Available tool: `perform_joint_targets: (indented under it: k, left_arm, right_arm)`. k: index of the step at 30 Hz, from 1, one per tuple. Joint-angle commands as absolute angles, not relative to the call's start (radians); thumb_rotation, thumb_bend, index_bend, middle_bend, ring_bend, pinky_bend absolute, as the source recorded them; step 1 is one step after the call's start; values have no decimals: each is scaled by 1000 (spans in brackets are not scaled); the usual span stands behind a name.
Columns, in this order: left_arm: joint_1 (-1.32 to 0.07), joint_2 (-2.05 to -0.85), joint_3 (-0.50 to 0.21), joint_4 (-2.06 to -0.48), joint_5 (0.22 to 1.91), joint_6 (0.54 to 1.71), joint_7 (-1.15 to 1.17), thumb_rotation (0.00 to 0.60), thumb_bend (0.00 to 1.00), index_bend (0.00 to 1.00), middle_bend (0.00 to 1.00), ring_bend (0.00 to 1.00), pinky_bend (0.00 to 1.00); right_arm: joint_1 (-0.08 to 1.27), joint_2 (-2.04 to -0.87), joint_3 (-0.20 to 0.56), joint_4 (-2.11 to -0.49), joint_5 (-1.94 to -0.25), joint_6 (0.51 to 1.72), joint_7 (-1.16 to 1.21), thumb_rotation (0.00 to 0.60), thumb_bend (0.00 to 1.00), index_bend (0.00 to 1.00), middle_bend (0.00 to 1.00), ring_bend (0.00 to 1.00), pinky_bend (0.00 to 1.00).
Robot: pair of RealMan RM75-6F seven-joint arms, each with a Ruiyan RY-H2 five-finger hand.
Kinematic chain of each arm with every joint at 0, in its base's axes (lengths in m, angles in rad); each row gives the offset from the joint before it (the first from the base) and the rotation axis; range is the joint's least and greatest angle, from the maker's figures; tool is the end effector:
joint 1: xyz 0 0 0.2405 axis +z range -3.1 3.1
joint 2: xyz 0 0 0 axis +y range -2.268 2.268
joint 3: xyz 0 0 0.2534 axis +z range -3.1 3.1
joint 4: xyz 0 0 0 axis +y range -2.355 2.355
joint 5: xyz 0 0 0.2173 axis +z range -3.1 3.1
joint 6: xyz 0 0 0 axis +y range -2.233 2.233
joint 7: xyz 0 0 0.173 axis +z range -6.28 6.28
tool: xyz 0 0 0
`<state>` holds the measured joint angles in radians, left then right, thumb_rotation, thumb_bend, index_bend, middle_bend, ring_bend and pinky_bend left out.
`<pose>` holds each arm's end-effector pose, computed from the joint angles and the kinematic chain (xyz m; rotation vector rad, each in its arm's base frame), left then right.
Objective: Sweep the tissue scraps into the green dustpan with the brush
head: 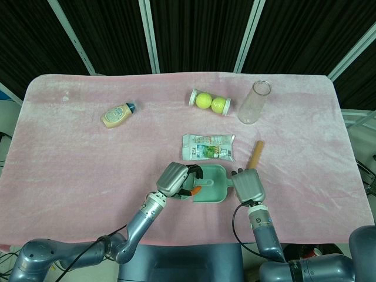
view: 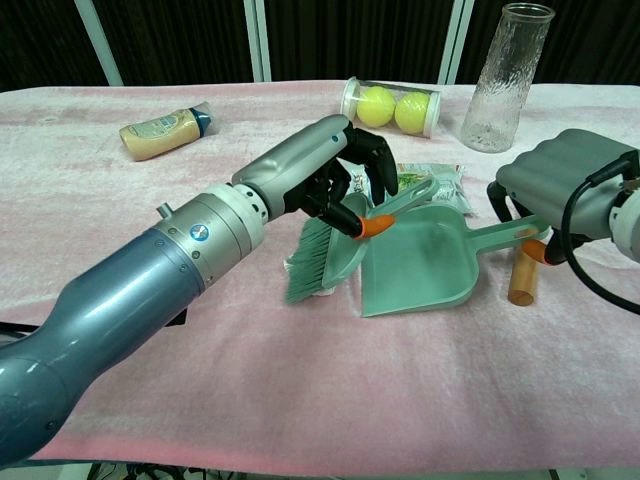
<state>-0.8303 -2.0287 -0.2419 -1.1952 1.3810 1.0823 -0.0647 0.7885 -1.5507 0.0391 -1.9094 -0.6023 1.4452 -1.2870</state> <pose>-0.0145 0.3266 -0.1322 -1.8378 -1.2278 -1.5260 -0.1440 -0.2978 -0.0216 1.8454 -0.5988 0.2611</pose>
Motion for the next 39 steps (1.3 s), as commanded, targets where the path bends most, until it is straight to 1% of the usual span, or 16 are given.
perform_joint_targets:
  k: [1, 8, 16, 26, 29, 33, 36, 39]
  left_arm:
    - [-846, -2045, -261, -1182, 1388, 1083, -84, 600, 371, 543, 643, 827, 972]
    - [-859, -2067, -275, -1164, 1414, 1112, -133, 600, 372, 544, 643, 827, 972]
    - [-862, -2048, -287, -1185, 1442, 1143, -175, 600, 372, 543, 643, 826, 972]
    - [-834, -1937, -308, -1243, 1432, 1156, -207, 600, 372, 544, 643, 827, 972]
    - [-821, -1900, -290, -1245, 1427, 1140, -202, 600, 371, 547, 643, 826, 972]
    - [-794, -1867, -248, -1235, 1417, 1119, -202, 600, 371, 547, 643, 827, 972]
    - [-773, -1866, -203, -1203, 1420, 1109, -204, 600, 372, 547, 643, 827, 972]
    - [-768, -1875, -186, -1181, 1433, 1113, -218, 600, 371, 548, 643, 827, 972]
  right_arm:
    - [792, -1565, 40, -1912, -600, 1448, -1292, 600, 387, 508, 503, 605, 730]
    - [792, -1573, 40, -1918, -596, 1462, -1298, 600, 388, 509, 504, 605, 730]
    - [792, -1567, 39, -1932, -599, 1472, -1299, 600, 388, 510, 505, 605, 730]
    - [796, -1585, 36, -1932, -597, 1478, -1309, 600, 388, 510, 504, 604, 730]
    - [797, -1588, 35, -1931, -598, 1480, -1313, 600, 388, 510, 504, 605, 730]
    - [796, -1591, 32, -1931, -599, 1483, -1315, 600, 388, 510, 504, 605, 730]
    - [797, -1590, 31, -1932, -602, 1486, -1318, 600, 387, 510, 504, 605, 730]
    - [799, -1590, 33, -1935, -603, 1487, -1320, 600, 388, 510, 504, 605, 730]
